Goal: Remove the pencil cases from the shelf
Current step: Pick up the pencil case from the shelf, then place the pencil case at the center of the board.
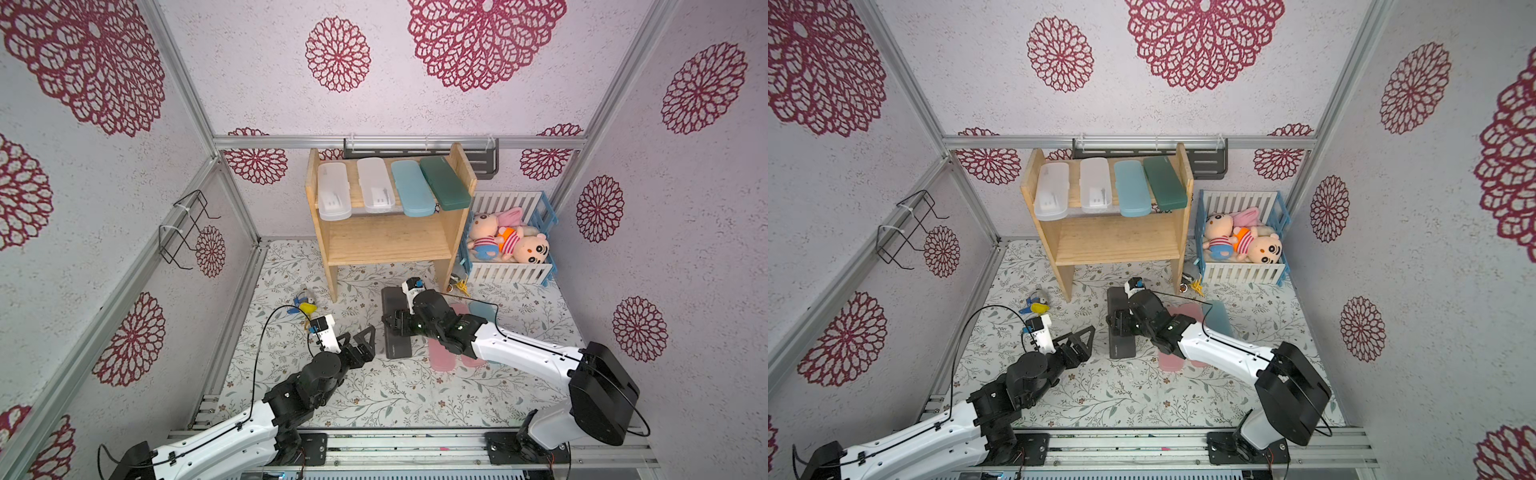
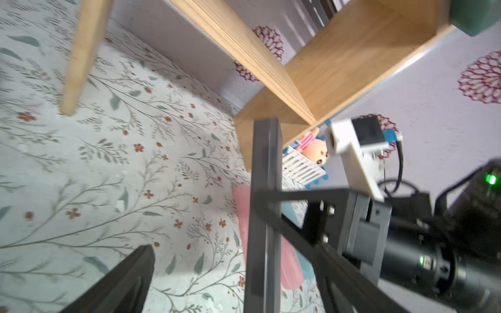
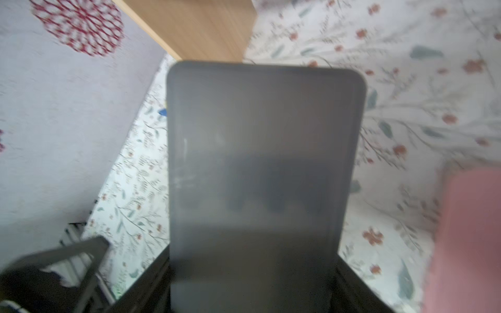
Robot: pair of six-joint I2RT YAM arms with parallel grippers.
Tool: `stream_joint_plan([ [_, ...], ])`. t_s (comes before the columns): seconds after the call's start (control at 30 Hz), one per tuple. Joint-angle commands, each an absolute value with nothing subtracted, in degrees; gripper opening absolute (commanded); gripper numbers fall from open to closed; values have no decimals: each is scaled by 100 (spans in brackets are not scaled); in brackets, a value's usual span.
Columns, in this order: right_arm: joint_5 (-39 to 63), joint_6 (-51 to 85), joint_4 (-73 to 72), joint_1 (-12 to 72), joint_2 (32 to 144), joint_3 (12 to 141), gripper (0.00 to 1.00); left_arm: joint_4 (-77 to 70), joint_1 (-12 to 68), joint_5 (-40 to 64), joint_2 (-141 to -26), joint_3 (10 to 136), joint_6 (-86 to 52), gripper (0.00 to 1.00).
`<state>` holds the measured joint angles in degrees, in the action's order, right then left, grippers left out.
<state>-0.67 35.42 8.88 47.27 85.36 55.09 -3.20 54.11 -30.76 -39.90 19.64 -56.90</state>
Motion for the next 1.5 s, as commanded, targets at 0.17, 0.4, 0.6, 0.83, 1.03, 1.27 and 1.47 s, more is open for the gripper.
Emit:
stream_joint_plan([
  [0.17, -308, 3805, 795, 4491, 8473, 4923, 61, 742, 5449, -4008, -3725, 2118, -5915, 97],
  [0.4, -386, 3684, 914, 4298, 9011, 5190, 63, 712, 5449, -4001, -3892, 2057, -5986, 97],
  [0.6, -419, 3567, 1098, 4204, 9487, 5585, 65, 685, 5449, -4007, -3874, 1970, -6081, 97],
  [0.83, -516, 3493, 1409, 4148, 9913, 5900, 67, 720, 5449, -3999, -3755, 1882, -6210, 97],
  [1.03, -741, 3342, 1680, 4050, 9984, 5890, 69, 769, 5446, -4009, -3622, 1831, -6249, 97],
  [1.27, -756, 3141, 1723, 3826, 9849, 5646, 71, 843, 5449, -4034, -3529, 1826, -6273, 97],
  [1.47, -704, 3011, 1683, 3645, 9715, 5399, 74, 843, 5449, -4034, -3568, 1841, -6316, 97],
])
